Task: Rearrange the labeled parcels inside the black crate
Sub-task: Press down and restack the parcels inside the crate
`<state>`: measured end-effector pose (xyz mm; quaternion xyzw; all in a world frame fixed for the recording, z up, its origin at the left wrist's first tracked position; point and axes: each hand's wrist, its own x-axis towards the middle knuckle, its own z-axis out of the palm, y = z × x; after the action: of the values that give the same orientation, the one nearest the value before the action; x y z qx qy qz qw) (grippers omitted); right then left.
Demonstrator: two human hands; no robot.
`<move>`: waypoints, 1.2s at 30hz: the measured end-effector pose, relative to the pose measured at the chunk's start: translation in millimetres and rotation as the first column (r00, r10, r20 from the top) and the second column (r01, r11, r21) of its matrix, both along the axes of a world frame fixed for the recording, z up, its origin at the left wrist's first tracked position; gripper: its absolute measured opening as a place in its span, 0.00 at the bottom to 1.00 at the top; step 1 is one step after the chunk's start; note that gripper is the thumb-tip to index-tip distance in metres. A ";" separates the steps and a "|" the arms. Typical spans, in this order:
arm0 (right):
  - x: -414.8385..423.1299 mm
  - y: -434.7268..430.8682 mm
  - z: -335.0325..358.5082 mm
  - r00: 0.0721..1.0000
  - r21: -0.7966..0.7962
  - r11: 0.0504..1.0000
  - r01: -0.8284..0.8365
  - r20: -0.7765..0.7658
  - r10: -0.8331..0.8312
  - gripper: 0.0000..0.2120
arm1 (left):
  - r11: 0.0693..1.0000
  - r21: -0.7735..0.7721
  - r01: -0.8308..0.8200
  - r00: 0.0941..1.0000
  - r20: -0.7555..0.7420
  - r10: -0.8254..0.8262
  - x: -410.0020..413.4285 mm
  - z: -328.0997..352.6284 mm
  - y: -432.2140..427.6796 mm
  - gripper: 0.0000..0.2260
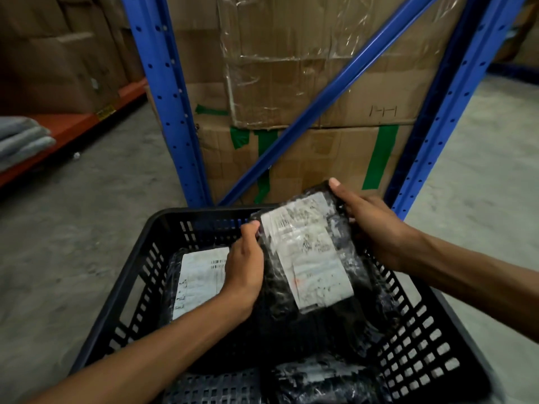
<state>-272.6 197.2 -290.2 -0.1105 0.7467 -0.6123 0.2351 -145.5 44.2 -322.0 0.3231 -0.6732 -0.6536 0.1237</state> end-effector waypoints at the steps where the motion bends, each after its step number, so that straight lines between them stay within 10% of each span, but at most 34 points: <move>1: 2.4 -2.8 -0.3 1.000 -0.016 1.000 -0.002 0.025 0.002 0.27 | 0.999 0.035 -0.034 0.999 0.028 0.033 -6.0 1.1 -1.3 0.21; 5: 12.7 -11.6 -7.0 0.987 0.018 0.996 -0.085 0.137 0.082 0.11 | 0.974 0.205 -0.097 0.980 0.188 0.059 -22.0 -11.0 -13.7 0.32; 9: 20.1 -14.8 -38.8 0.965 0.034 0.999 0.031 0.261 -0.039 0.17 | 0.962 0.257 -0.087 0.942 0.335 -0.004 -18.6 -37.4 -6.5 0.32; 20: 20.5 -16.1 -144.8 0.936 0.472 0.863 0.181 0.188 -0.298 0.25 | 0.983 0.047 0.177 0.870 0.460 -0.179 -22.4 -98.2 29.1 0.21; 29: -8.9 -41.0 -194.3 0.979 0.453 0.891 0.026 0.168 -0.114 0.29 | 0.940 -0.205 0.273 0.831 0.542 -0.123 -43.9 -148.6 7.9 0.23; 36: 0.0 -55.6 -204.7 0.976 0.711 0.683 -0.167 0.216 0.014 0.42 | 0.898 -0.247 0.365 0.765 0.630 -0.137 -50.3 -165.5 5.0 0.27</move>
<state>-272.6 141.6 -494.9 0.0145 0.8948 -0.2626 0.3607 -195.8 49.2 -487.5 0.3897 -0.8214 -0.3961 -0.1287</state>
